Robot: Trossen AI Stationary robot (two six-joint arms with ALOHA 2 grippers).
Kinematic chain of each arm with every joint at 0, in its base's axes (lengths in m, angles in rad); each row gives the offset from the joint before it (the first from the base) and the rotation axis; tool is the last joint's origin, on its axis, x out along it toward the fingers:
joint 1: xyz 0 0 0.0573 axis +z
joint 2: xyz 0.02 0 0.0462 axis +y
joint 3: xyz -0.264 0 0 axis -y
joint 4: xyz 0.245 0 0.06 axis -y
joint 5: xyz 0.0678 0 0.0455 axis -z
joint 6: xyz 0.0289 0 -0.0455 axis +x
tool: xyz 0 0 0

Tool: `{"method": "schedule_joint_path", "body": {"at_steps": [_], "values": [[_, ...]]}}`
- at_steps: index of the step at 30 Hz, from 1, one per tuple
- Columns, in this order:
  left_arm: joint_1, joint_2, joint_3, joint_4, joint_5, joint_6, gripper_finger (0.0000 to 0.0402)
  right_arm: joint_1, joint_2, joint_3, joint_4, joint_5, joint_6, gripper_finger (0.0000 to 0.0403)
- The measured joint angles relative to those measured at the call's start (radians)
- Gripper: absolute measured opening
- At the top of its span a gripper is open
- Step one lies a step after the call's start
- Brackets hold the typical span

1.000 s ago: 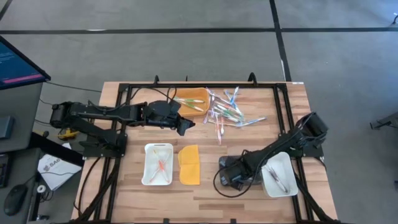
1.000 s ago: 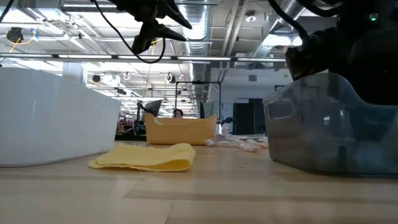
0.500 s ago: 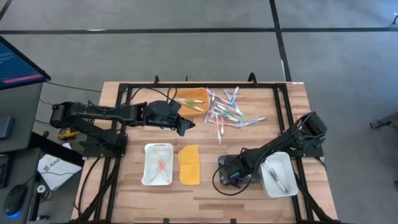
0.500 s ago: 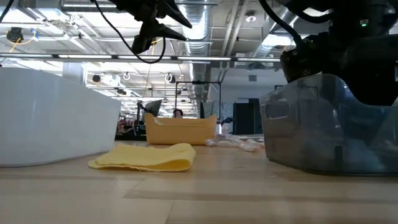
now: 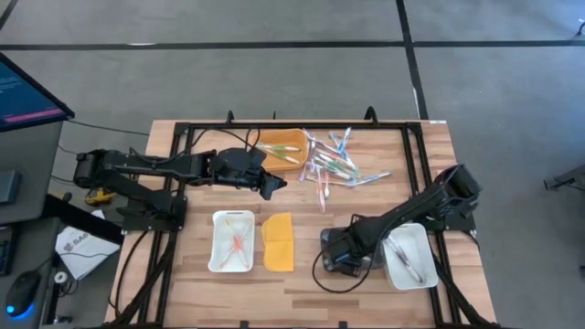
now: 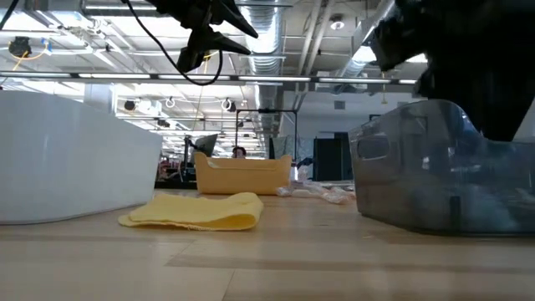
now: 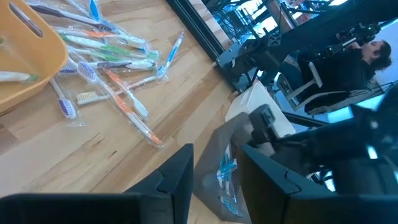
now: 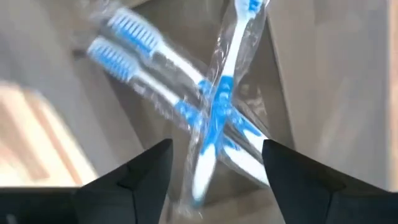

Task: Pick & Place Toothbrushes
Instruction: Put the purple toothbrush into the right white bin

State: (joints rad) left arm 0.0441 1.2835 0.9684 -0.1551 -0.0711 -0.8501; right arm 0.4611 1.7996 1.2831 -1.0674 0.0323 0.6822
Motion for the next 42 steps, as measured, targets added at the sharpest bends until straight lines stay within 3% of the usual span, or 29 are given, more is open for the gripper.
{"method": "schedule_joint_path", "body": {"at_steps": [12, 18, 24, 33, 42], "values": [[0.0, 0.0, 0.0, 0.0, 0.0, 0.0, 0.0117, -0.127, -0.035, 0.273, -0.339, 0.089, -0.174, 0.0255], [0.0, 0.0, 0.0, 0.001, -0.001, 0.0, 0.0117, -0.259, -0.154, 0.295, -0.314, 0.104, -0.175, 0.0255], [0.0, 0.0, 0.0, 0.009, -0.001, -0.004, 0.0117, -0.369, -0.341, 0.187, -0.213, 0.227, -0.325, 0.0255], [0.0, 0.0, 0.0, 0.007, -0.003, -0.003, 0.0117, -0.556, -0.586, -0.137, -0.123, 0.23, -0.487, 0.0255], [0.003, 0.0, 0.0, 0.008, -0.022, -0.003, 0.0117, -0.61, -0.633, -0.286, -0.074, 0.228, -0.773, 0.0255]]}}
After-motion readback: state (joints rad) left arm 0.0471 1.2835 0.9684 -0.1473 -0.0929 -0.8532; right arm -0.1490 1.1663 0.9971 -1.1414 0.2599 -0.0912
